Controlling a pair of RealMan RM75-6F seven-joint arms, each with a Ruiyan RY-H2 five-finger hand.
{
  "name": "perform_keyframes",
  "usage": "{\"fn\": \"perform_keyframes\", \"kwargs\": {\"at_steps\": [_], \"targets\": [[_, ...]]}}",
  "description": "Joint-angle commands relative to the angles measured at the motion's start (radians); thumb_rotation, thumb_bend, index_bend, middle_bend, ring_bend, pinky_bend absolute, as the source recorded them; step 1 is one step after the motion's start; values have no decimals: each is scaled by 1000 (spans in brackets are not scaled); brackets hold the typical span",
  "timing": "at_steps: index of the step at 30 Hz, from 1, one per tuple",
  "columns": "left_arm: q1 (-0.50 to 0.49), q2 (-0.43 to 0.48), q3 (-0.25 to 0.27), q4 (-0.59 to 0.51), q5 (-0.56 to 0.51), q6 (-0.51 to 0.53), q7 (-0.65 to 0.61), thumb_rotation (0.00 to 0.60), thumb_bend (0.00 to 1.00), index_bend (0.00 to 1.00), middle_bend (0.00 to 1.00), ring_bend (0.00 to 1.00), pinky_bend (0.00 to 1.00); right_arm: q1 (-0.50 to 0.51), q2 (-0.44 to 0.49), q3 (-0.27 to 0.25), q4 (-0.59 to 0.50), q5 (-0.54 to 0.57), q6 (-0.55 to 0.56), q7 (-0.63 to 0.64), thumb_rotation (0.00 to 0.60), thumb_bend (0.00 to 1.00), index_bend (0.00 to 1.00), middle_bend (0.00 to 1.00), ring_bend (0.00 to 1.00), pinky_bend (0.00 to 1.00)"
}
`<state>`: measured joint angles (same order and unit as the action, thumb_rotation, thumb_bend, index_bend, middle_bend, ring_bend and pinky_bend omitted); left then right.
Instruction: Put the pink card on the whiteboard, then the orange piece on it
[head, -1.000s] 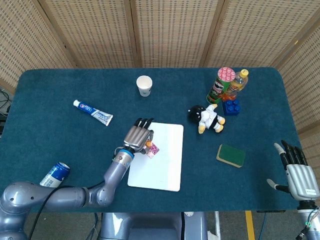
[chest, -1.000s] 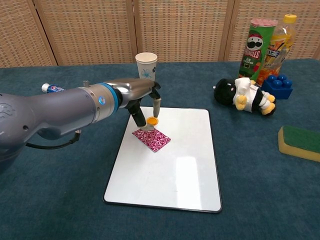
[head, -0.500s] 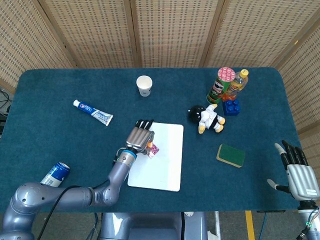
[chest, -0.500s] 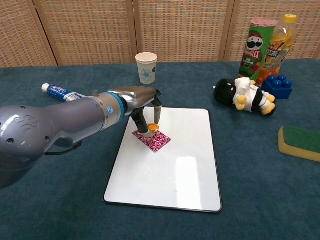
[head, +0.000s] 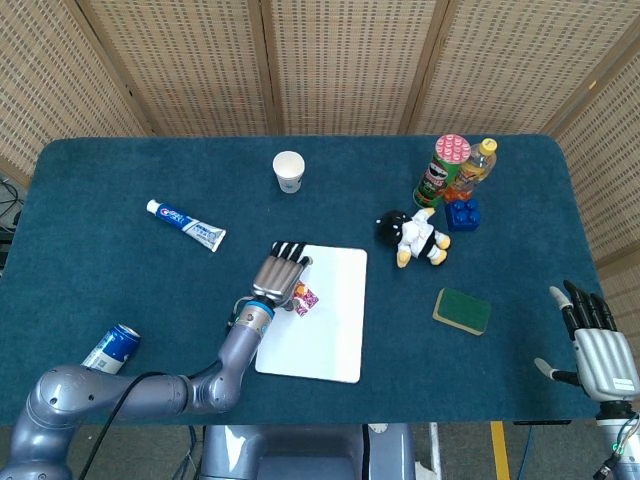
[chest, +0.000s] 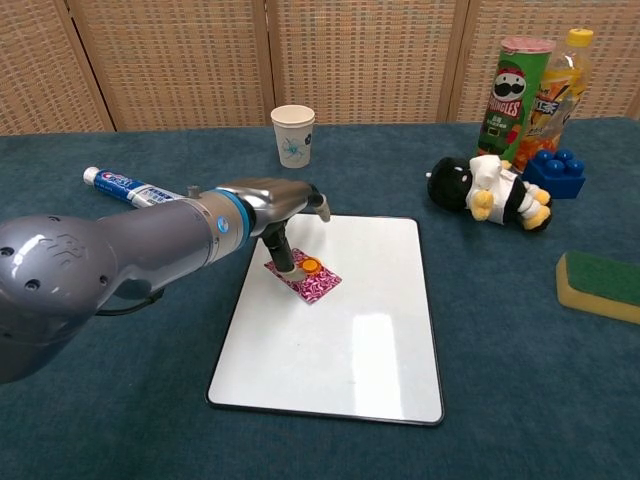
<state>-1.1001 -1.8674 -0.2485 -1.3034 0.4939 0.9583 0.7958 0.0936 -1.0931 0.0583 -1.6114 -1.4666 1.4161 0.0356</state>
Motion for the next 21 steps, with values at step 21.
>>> {"fn": "perform_keyframes", "kwargs": {"at_steps": [21], "targets": [[451, 585, 153, -444, 496, 344, -459, 600, 0, 0, 0, 0, 0, -4, -5, 1, 0, 2, 10, -18, 600, 0, 0, 0, 0, 0]]}}
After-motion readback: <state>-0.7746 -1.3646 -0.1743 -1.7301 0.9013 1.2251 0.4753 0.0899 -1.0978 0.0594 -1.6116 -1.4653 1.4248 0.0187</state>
